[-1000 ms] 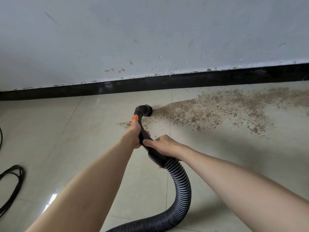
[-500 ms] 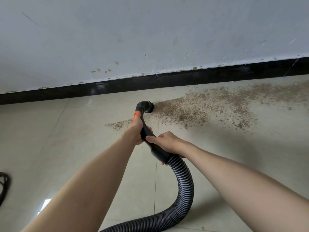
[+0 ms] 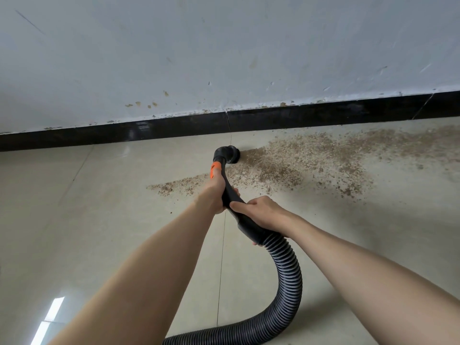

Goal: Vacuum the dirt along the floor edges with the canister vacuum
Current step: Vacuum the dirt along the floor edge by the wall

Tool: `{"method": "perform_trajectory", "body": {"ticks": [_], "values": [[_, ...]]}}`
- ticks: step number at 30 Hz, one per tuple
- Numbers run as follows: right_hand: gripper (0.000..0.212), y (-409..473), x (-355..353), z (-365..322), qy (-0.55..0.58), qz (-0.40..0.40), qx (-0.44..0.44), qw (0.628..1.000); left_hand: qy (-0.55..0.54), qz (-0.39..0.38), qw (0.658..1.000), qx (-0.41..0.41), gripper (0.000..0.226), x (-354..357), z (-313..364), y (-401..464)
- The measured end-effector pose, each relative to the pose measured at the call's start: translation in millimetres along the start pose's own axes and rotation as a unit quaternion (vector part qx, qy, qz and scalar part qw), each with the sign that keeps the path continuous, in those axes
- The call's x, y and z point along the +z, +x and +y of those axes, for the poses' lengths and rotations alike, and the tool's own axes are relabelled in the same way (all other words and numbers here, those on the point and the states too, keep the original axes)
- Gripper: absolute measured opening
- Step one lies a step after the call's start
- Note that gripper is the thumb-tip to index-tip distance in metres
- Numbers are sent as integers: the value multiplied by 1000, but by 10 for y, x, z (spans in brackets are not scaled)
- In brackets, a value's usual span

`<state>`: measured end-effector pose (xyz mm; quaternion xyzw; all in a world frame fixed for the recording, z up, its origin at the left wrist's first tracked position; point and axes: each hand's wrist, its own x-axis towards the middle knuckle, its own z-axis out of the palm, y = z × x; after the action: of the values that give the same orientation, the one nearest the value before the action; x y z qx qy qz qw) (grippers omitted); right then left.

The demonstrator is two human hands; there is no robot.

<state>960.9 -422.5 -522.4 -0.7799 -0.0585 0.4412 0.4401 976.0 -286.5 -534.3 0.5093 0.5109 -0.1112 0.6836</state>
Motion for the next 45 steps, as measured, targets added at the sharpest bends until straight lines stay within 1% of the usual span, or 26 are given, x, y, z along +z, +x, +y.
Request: {"method": "perform_trajectory", "body": {"ticks": [2, 5, 11, 15, 20, 24, 26, 28, 33, 37, 39, 42, 44, 45], "values": [[44, -20, -38, 21, 5, 5, 3, 1000, 0, -5, 1000, 5, 71, 56, -2, -2], [44, -42, -98, 65, 8, 16, 6, 1000, 9, -11, 1000, 12, 78, 136, -16, 1], [43, -64, -196, 143, 33, 37, 12, 999, 31, -24, 999, 14, 80, 301, -3, -5], [42, -69, -253, 237, 43, 56, 8, 998, 47, -44, 998, 15, 72, 436, -7, -4], [42, -62, -346, 356, 49, 77, 7, 996, 53, -65, 996, 24, 73, 599, -39, 5], [43, -37, -366, 342, 67, 71, 11, 995, 63, -76, 995, 25, 74, 603, 6, 31], [43, -2, -365, 260, 86, 62, 8, 994, 69, -71, 995, 35, 70, 557, 78, 57], [42, 56, -325, 152, 84, 50, 4, 995, 55, -52, 996, 37, 66, 447, 144, 82], [44, 246, 12, -115, 37, 12, -5, 999, 13, -1, 1000, 9, 67, -64, 230, 152], [44, 379, 393, -343, 21, -28, -26, 999, -14, 35, 999, 22, 69, -565, 312, 145], [46, 437, 607, -451, 5, -50, -38, 998, -29, 63, 997, 36, 73, -839, 330, 133], [46, 483, 929, -629, -26, -85, -61, 994, -78, 106, 990, 46, 82, -1270, 313, 90], [47, 480, 1144, -747, -52, -111, -69, 990, -112, 133, 984, 46, 81, -1568, 275, 46], [47, 469, 1254, -798, -57, -126, -67, 988, -123, 145, 981, 43, 77, -1711, 249, 30]]}}
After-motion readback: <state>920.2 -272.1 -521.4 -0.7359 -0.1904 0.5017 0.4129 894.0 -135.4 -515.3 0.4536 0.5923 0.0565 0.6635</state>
